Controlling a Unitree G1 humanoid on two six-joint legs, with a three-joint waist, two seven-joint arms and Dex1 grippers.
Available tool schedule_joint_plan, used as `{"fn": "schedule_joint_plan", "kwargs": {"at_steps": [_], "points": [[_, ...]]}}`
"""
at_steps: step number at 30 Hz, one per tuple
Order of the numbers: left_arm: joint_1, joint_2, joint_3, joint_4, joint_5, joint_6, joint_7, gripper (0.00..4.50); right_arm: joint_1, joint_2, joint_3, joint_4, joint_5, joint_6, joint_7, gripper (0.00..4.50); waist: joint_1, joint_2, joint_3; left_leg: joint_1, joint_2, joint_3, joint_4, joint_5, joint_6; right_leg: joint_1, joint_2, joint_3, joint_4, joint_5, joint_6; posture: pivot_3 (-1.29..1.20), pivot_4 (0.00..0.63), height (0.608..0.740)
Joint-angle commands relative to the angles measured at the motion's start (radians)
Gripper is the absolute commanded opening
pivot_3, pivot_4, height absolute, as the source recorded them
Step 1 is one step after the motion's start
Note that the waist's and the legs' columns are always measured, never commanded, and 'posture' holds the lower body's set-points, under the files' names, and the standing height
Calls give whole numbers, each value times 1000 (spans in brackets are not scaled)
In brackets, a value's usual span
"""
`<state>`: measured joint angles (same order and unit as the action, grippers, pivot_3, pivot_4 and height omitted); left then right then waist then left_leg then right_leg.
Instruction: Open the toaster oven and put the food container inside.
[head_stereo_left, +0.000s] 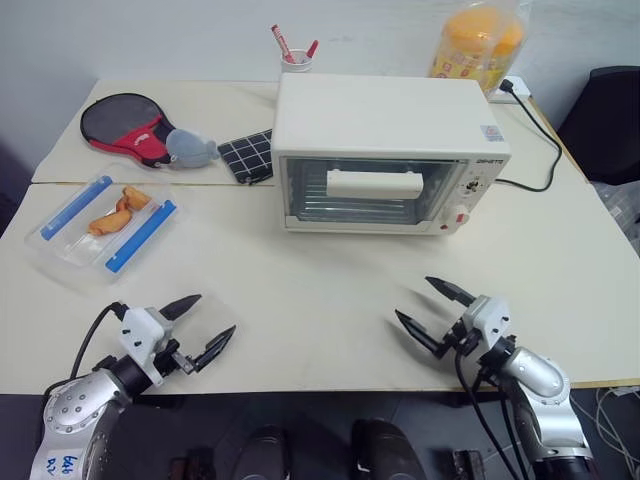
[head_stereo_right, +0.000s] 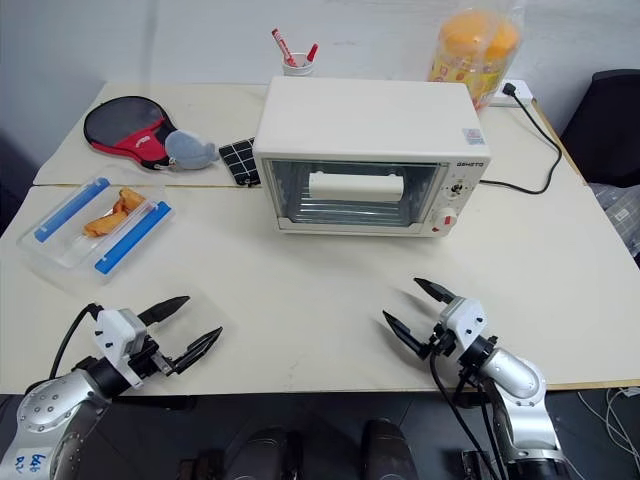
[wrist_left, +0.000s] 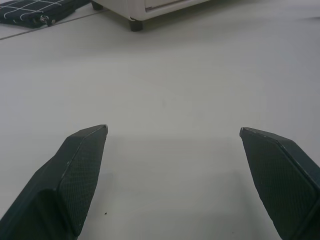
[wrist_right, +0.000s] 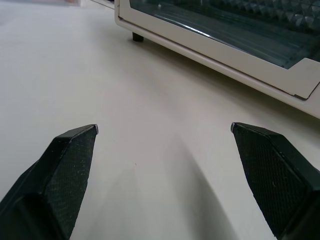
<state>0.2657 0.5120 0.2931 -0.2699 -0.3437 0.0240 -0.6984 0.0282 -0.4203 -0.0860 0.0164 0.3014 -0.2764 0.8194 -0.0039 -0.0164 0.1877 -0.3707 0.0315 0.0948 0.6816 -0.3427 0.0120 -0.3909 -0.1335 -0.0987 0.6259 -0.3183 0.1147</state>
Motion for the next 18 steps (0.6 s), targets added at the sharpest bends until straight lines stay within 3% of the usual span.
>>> {"fn": "schedule_joint_plan", "kwargs": {"at_steps": [1, 5, 7, 11, 18], "points": [[-4, 4, 7, -39, -28, 21, 7, 4500, -2, 5, -5, -32, 59, 9, 21, 4462, 0, 0, 0, 0, 0, 0, 0, 0, 0, 0, 0, 0, 0, 0, 0, 0, 150, 740], [-66, 49, 76, -111, -353, 271, -51, 4500, -25, -53, -22, -198, 200, 179, 50, 4462, 1, 0, 0, 0, 0, -1, 0, 0, 0, 0, -3, 0, 1, 0, 0, 0, 150, 740], [-128, 79, 105, -103, -432, 313, -78, 4500, -74, -83, -42, -247, 267, 288, 31, 4462, 0, 1, 0, 0, 0, -1, 0, 0, 0, 0, -4, 0, 1, 0, 0, 0, 150, 740], [-229, 123, 95, -80, -460, 354, -111, 4500, -198, -112, -56, -217, 284, 389, -3, 4462, 1, 1, 0, 0, 0, -2, 1, 0, 0, 1, -3, -1, 1, 0, 0, 0, 150, 740], [-325, 97, 56, -37, -446, 345, -141, 4500, -410, -68, -35, -94, 221, 386, -39, 4462, 0, 1, 0, -2, 0, 1, 0, 0, 0, 0, 3, -3, 2, 0, 0, 0, 150, 740]]}}
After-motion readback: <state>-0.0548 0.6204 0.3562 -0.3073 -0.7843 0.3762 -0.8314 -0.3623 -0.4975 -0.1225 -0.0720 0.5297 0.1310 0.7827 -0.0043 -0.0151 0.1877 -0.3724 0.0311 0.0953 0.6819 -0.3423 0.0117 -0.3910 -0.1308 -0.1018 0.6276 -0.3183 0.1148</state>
